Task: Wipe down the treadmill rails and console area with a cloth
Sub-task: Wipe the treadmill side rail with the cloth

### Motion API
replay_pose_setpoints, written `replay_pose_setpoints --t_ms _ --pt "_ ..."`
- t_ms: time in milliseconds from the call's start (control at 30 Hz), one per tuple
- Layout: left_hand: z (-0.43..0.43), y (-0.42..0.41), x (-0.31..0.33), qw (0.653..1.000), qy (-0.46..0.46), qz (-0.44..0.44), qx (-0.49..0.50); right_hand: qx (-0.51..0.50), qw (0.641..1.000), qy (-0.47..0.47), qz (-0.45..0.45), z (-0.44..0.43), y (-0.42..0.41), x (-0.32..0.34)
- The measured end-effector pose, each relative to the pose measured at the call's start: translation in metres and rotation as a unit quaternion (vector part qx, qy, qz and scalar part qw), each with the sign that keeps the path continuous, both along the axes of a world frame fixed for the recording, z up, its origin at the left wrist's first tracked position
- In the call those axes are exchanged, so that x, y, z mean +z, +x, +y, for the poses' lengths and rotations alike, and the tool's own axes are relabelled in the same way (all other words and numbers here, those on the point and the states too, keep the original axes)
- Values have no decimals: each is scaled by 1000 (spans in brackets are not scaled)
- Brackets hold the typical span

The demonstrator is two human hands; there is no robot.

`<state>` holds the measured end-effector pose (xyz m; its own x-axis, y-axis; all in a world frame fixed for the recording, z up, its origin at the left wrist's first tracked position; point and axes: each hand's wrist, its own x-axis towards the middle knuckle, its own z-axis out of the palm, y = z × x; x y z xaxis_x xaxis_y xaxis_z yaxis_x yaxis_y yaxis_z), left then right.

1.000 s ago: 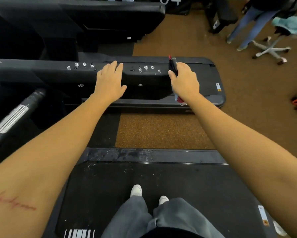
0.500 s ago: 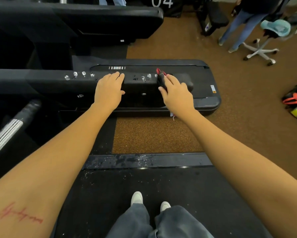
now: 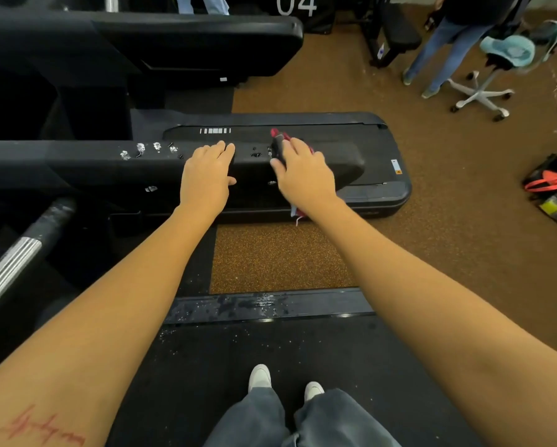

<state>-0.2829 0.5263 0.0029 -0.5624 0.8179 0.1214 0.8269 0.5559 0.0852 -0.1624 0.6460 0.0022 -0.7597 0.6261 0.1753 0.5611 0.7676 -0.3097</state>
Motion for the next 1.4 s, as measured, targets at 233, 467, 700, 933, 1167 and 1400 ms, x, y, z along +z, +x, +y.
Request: replay_pose_setpoints --t_ms 233,467,700,933,1167,1400 --pt "-2 -1 -1 1000 6 2 -2 -62 998 12 6 21 25 -3" --pt "-3 0 -1 1000 13 -3 -3 -14 1000 19 18 -6 -13 0" --pt "-3 1 1 1000 16 -12 1 35 998 54 19 -7 10 -11" --pt "-3 2 2 1000 13 -16 2 -49 999 -17 7 -3 -18 5" --pt "-4 2 0 999 44 -18 -1 82 996 44 -9 -39 -21 -12" --pt "-4 2 3 999 36 -30 4 -72 997 24 10 -10 20 -35"
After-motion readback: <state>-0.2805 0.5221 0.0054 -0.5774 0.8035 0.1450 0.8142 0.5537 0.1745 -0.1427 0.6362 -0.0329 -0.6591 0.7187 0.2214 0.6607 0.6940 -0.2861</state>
